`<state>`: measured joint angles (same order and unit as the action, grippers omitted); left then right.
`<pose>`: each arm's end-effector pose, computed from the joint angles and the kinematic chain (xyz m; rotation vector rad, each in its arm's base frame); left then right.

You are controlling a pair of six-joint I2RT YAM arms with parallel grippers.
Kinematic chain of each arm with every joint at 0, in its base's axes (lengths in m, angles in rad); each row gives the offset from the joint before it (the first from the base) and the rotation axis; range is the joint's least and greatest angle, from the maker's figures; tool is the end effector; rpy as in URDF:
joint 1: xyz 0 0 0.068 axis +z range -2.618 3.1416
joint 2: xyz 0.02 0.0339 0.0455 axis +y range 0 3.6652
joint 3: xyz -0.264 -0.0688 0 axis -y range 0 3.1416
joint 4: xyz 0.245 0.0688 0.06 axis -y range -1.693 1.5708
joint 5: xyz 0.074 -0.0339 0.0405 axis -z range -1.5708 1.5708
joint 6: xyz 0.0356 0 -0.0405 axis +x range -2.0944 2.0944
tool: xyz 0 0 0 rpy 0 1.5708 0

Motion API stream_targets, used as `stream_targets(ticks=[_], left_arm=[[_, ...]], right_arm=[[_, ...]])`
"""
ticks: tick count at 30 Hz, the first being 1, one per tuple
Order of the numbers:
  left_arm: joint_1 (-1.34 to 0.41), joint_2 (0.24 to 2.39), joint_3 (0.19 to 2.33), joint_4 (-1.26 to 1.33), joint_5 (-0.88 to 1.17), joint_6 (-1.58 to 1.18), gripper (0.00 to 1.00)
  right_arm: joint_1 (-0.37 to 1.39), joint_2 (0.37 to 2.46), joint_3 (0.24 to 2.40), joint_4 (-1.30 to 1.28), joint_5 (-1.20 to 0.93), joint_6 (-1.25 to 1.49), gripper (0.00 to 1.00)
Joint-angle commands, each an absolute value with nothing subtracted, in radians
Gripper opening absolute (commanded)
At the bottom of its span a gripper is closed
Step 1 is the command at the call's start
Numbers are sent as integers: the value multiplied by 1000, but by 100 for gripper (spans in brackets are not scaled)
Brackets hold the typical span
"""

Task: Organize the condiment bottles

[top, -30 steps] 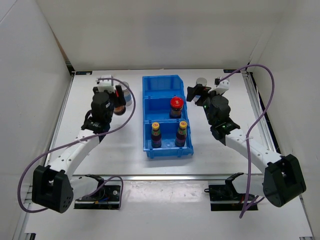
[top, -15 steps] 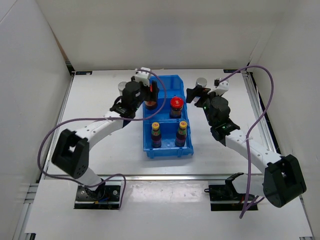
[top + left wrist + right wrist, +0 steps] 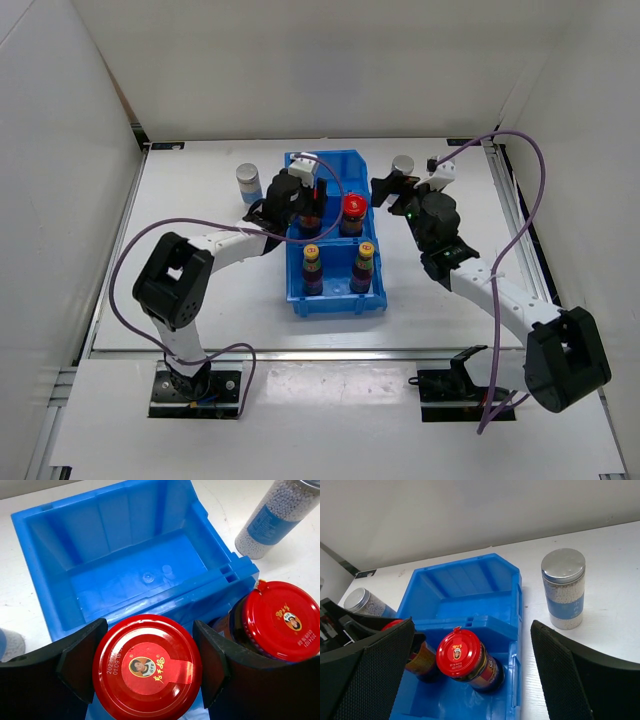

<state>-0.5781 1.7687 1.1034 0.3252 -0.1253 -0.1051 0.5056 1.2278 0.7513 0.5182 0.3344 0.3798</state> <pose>0.3414 -0.2174 0.2318 0.3673 1.8875 -0.3414 0.2541 0.1273 0.3076 0.1719 1.5388 0.4485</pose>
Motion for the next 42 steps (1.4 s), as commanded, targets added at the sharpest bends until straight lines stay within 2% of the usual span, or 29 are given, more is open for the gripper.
stream_targets(ticks=[1, 3, 4, 5, 7, 8, 10, 14, 18, 21, 25, 29, 32, 36, 42], left_arm=[[-583, 1736, 1111, 492, -126, -140, 14], [-583, 1747, 1101, 506, -136, -140, 20], [-583, 1747, 1092, 515, -137, -140, 27], [-583, 1747, 1082, 526, -137, -140, 39], [-583, 1738, 1071, 535, -127, -140, 47], [-583, 1738, 1071, 535, -127, -127, 58], [-583, 1727, 1060, 535, -138, -127, 64], [-583, 1695, 1051, 545, -156, -82, 100], [-583, 1626, 1063, 522, -167, -58, 100], [-583, 1542, 1158, 352, -176, -34, 100], [-583, 1405, 1200, 164, -212, 23, 100], [-583, 1237, 1115, 28, -282, 69, 100], [-583, 1103, 959, 18, -360, 112, 100], [-510, 971, 842, -54, -335, 112, 100], [-500, 850, 628, 134, -394, 170, 100]], right_arm=[[503, 1233, 767, 558, 321, 385, 100], [503, 1233, 767, 558, 321, 385, 100], [503, 1242, 767, 558, 321, 385, 100], [503, 1243, 767, 558, 321, 385, 100], [503, 1243, 776, 549, 321, 385, 100], [503, 1243, 776, 549, 321, 385, 100], [503, 1243, 776, 549, 311, 385, 100], [503, 1243, 776, 540, 311, 394, 100], [503, 1233, 808, 465, 348, 382, 100], [474, 1233, 880, 353, 364, 342, 100], [373, 1326, 1021, 171, 279, 284, 100], [333, 1416, 1081, 205, 247, 148, 100], [284, 1485, 1094, 262, 201, 115, 100], [250, 1617, 1176, 262, 106, 94, 100], [239, 1785, 1204, 403, 49, 71, 100]])
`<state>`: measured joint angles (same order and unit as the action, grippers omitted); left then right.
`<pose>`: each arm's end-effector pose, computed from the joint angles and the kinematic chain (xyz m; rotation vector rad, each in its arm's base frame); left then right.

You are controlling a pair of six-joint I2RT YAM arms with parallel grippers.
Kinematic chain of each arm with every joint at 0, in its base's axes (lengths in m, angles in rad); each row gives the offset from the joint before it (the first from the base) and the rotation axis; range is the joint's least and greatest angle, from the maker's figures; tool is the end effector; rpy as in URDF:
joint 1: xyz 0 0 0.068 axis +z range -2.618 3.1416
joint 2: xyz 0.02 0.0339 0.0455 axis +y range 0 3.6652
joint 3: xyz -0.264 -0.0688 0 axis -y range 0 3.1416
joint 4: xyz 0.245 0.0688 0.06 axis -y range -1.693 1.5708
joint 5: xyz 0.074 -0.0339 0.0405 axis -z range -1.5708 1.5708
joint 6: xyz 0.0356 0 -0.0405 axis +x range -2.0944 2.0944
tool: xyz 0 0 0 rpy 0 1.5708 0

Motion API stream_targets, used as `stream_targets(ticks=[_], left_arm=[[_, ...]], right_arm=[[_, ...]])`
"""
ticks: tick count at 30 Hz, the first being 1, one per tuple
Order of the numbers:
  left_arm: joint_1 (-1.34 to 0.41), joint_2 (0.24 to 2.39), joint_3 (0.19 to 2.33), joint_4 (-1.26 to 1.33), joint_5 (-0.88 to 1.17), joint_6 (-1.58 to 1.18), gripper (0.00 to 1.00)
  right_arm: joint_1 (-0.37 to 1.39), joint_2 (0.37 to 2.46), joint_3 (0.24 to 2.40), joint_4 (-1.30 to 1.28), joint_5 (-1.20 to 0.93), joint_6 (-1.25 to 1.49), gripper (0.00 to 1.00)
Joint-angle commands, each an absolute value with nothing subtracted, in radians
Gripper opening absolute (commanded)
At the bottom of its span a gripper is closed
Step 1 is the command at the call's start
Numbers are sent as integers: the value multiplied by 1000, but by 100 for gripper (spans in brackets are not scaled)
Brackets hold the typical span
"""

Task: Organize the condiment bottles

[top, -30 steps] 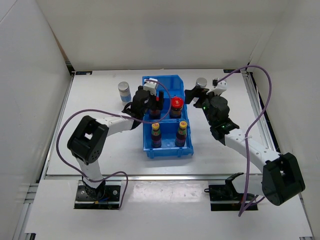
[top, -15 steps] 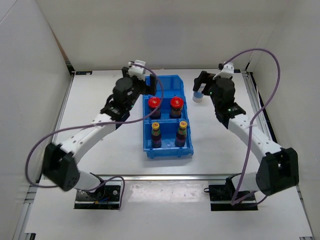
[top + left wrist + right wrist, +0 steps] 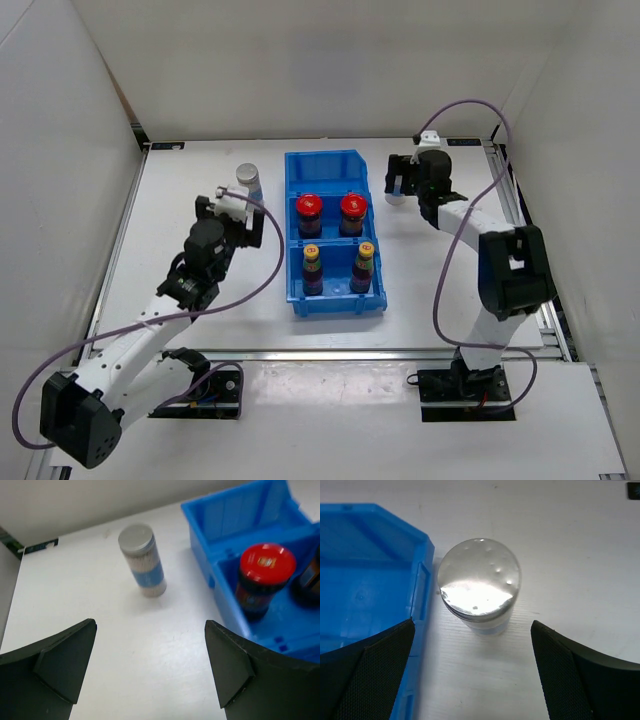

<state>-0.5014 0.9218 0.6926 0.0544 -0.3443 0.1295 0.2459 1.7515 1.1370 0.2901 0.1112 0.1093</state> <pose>0.1974 -0.0945 0.3079 0.2946 1.7101 0.0271 0.3946 0.0950 0.2461 -0.0537 1.8947 0.1367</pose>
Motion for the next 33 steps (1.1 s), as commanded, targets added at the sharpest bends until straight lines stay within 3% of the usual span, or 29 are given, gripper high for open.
stream_targets(ticks=[1, 10, 14, 16, 17, 19, 24, 27, 33], left_arm=[[-500, 841, 609, 152, -408, 170, 100], [-518, 914, 586, 195, -387, 69, 100], [-528, 927, 586, 216, -353, 69, 100], [-538, 927, 575, 227, -353, 69, 100], [-538, 927, 575, 238, -353, 69, 100], [-538, 927, 575, 247, -365, 69, 100], [-538, 927, 566, 256, -374, 69, 100], [-538, 927, 566, 256, -374, 69, 100], [-538, 936, 566, 256, -383, 69, 100]], right_arm=[[239, 1827, 1222, 403, 31, 71, 100], [239, 1991, 1425, 325, 72, 43, 100], [239, 2043, 1488, 282, 100, 32, 95], [239, 2057, 1503, 273, 100, 22, 86], [239, 2069, 1517, 259, 130, 21, 73], [239, 2079, 1526, 259, 162, 31, 56], [239, 2097, 1549, 212, 183, 32, 27], [239, 2062, 1549, 212, 192, 32, 17], [239, 1962, 1581, 186, 161, 5, 8]])
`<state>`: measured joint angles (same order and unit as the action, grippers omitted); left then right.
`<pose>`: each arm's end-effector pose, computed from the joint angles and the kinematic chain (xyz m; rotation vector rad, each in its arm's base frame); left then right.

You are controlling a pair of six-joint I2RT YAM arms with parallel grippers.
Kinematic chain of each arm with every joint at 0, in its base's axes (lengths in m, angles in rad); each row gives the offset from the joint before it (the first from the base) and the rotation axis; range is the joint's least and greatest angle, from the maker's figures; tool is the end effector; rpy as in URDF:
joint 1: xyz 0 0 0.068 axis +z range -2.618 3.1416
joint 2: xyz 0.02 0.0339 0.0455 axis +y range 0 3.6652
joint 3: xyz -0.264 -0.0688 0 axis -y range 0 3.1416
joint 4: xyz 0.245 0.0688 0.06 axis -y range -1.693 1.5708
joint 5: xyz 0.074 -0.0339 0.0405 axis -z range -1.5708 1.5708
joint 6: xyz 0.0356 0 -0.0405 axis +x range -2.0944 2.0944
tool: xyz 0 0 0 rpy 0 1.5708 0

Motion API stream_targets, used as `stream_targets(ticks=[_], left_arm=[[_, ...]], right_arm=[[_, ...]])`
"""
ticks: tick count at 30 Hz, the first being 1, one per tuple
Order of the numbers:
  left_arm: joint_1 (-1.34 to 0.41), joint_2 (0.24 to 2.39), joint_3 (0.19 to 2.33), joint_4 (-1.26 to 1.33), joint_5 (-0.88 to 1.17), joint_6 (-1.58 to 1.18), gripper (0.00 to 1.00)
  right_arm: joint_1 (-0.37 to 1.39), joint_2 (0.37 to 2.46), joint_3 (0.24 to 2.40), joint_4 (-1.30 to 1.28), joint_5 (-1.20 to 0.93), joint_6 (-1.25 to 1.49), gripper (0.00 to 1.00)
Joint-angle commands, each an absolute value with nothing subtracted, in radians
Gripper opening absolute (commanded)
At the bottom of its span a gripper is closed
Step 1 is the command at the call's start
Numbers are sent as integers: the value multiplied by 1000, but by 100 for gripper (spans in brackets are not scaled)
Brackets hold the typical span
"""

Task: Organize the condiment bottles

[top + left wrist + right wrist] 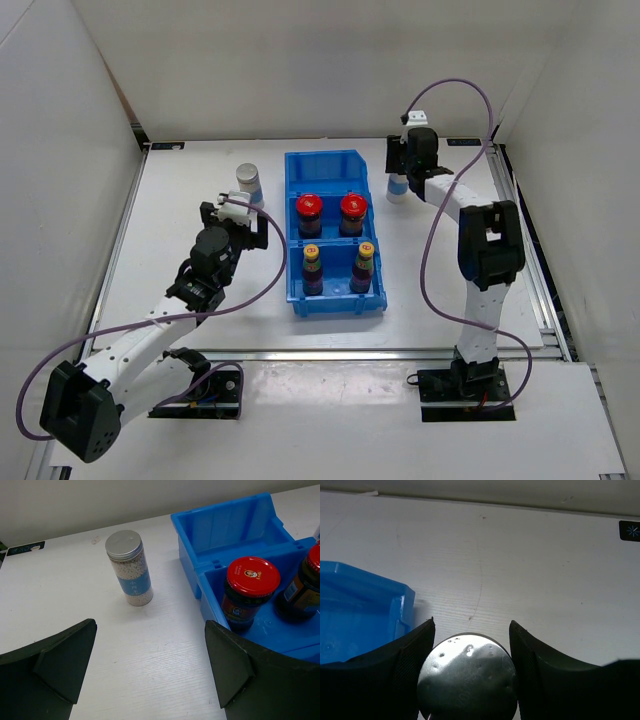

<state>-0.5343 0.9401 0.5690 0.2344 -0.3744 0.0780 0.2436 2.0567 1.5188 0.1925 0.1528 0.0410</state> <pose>0.1964 -0.1011 0.2792 0.2411 1.6808 -0.0212 0.4741 0.1122 0.2360 -0.0909 1.9101 0.0457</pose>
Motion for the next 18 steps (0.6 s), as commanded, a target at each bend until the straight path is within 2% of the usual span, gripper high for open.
stream_targets(ticks=[1, 7, 18], left_arm=[[-538, 945, 566, 256, -383, 69, 100], [-538, 954, 566, 256, -402, 69, 100], [-538, 954, 566, 256, -402, 69, 100]], right_arm=[[250, 1947, 1597, 186, 161, -5, 7], [304, 1907, 1677, 161, 161, -86, 2], [420, 1878, 1768, 183, 120, -117, 1]])
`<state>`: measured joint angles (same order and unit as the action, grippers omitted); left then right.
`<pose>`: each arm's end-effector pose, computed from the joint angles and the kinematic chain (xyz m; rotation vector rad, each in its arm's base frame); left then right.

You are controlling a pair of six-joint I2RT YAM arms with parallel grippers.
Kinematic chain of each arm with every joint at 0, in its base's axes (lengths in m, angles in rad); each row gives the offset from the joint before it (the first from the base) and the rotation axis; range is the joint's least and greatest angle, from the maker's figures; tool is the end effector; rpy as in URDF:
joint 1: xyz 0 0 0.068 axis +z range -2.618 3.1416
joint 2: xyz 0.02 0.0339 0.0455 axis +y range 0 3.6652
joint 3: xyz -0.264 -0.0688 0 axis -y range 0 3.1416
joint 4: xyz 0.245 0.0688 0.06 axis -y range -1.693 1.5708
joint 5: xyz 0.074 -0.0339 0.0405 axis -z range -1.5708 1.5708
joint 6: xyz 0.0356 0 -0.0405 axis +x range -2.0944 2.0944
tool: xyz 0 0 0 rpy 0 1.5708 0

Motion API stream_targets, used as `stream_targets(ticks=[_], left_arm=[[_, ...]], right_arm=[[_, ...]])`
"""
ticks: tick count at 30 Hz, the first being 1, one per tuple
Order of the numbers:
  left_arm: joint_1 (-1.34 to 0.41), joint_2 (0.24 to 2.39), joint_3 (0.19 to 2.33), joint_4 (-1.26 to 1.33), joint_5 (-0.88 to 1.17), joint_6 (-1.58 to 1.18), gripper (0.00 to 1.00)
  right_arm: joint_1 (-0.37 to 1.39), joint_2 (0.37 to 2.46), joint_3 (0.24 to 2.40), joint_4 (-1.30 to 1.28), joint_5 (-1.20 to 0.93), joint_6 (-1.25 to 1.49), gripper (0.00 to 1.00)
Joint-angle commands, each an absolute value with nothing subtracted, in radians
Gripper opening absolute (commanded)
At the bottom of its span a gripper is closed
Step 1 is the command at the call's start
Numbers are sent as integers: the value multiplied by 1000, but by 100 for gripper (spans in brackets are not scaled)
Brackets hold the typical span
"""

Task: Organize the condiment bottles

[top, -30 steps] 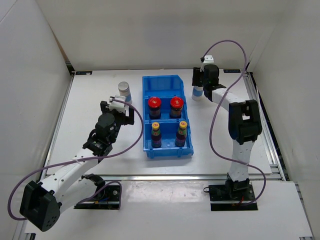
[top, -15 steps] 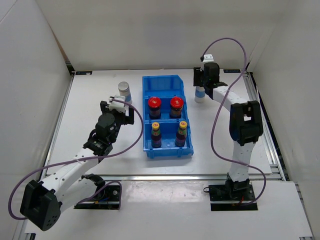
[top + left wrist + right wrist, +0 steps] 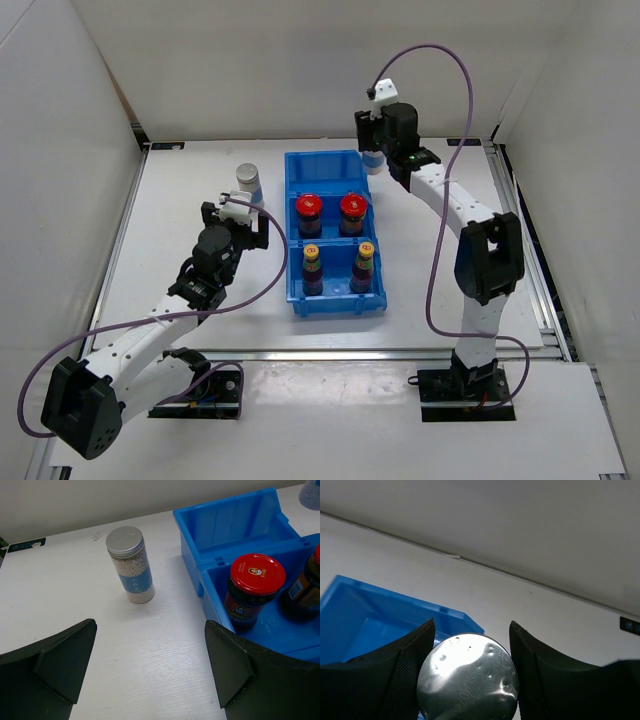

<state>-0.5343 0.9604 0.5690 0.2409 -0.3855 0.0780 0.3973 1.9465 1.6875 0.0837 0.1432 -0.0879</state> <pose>0.1994 -0.1025 0.2758 0.2385 1.6935 -0.0073 0.4415 0.1797 0.3353 -0.3168 1.7164 0.1016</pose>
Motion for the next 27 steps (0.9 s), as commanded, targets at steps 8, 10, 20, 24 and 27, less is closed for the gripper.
stream_targets(ticks=[8, 10, 20, 24, 27], left_arm=[[-538, 954, 566, 256, -402, 69, 100], [-538, 954, 566, 256, -411, 69, 100], [-538, 954, 566, 265, -411, 69, 100], [-538, 954, 566, 265, -420, 69, 100], [-538, 954, 566, 265, -430, 69, 100]], right_arm=[[457, 1995, 1801, 202, 31, -57, 1], [457, 2017, 1790, 227, 2, -48, 1], [428, 2124, 1736, 256, -103, 78, 3], [428, 2134, 1726, 256, -103, 78, 15], [428, 2134, 1726, 247, -92, 58, 45]])
